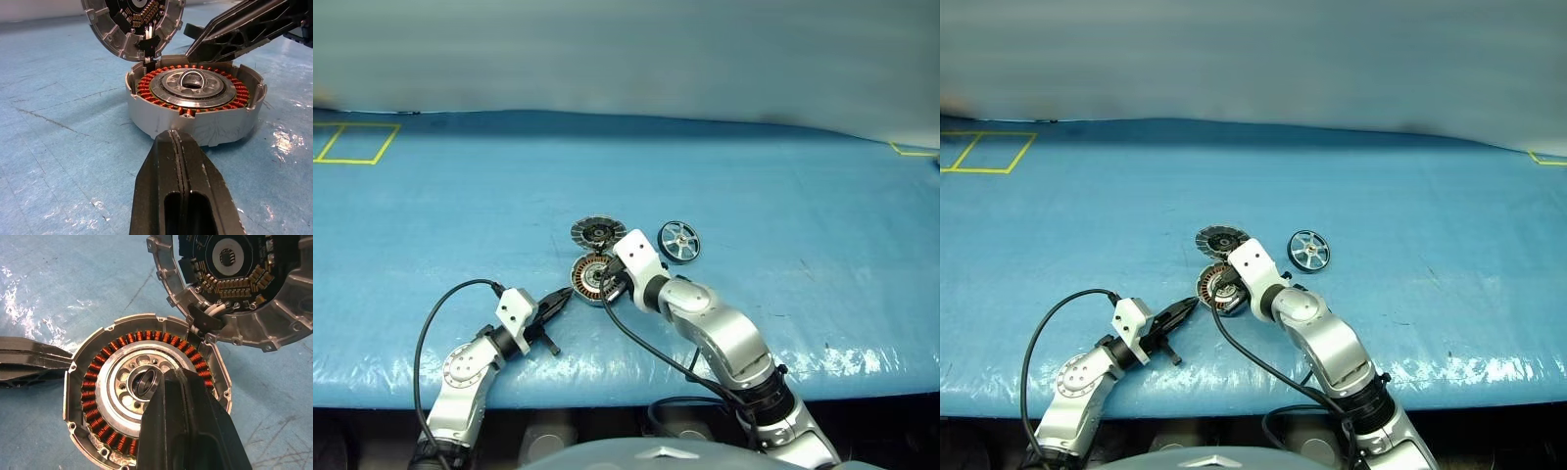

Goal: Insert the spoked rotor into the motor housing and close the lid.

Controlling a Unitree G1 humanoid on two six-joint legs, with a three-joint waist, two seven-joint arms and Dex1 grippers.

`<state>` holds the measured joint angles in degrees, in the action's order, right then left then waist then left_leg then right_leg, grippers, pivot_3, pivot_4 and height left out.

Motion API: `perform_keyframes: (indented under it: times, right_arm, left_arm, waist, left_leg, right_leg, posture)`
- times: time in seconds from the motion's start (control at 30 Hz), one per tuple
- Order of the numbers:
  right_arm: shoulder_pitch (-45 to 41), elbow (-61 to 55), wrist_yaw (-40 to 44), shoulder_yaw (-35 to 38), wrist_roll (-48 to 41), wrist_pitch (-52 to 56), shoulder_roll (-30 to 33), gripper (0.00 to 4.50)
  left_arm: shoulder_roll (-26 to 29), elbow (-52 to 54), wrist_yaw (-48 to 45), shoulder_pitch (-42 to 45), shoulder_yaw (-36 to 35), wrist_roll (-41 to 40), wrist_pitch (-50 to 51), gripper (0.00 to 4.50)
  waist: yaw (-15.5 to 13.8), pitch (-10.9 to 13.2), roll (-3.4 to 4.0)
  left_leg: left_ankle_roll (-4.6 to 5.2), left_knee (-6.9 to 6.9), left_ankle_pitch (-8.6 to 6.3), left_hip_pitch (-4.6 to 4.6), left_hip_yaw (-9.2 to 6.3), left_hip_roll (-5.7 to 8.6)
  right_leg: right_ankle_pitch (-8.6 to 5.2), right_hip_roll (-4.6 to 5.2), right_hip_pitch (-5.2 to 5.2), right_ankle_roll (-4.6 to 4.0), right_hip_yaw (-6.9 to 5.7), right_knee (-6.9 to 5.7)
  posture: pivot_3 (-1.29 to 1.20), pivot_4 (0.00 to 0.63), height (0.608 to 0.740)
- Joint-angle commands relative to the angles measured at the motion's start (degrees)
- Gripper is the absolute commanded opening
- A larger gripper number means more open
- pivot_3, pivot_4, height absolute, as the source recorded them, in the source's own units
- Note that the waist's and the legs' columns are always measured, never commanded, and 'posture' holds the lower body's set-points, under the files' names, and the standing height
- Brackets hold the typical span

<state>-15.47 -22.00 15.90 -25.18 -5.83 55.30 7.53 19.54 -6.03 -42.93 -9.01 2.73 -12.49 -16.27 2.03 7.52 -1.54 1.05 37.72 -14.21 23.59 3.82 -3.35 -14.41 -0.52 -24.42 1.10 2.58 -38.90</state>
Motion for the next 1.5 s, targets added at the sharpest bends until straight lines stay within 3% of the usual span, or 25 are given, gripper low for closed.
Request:
perform_keyframes:
  times: [0.03, 0.6, 1.5]
  right_arm:
    - [-0.6, -0.3, 0.2, -0.9, 0.2, -0.8, -0.2, 0.01]
    - [-0.6, -1.1, 3.6, -2.5, -1.5, -1.5, -0.7, 0.01]
    - [-1.4, 0.8, 1.8, 0.6, -1.1, -3.3, -1.5, 0.01]
  left_arm:
    - [0.1, -0.2, -0.4, -0.3, 0.3, -0.2, 0.0, 0.0]
    - [-0.1, -0.1, 0.0, -0.3, 0.3, -0.1, 0.3, 0.0]
    - [-0.2, 2.2, 1.1, -0.8, 0.6, -0.1, 1.7, 0.0]
  waist:
    - [0.0, 0.0, 0.0]
    - [0.0, 0.0, 0.0]
    - [0.0, 0.0, 0.0]
  left_leg:
    - [0.0, 0.0, 0.0, 0.0, 0.0, 0.0]
    - [0.0, 0.01, 0.0, 0.0, 0.0, 0.0]
    - [0.0, 0.02, 0.0, 0.0, 0.01, 0.0]
  right_leg:
    - [0.0, 0.0, 0.0, 0.0, 0.0, 0.0]
    - [0.0, 0.0, 0.0, 0.0, 0.0, 0.0]
    - [0.02, 0.0, 0.0, 0.02, 0.01, 0.0]
  posture:
    - [0.0, 0.15, 0.74]
    - [0.0, 0.15, 0.74]
    - [0.0, 0.15, 0.74]
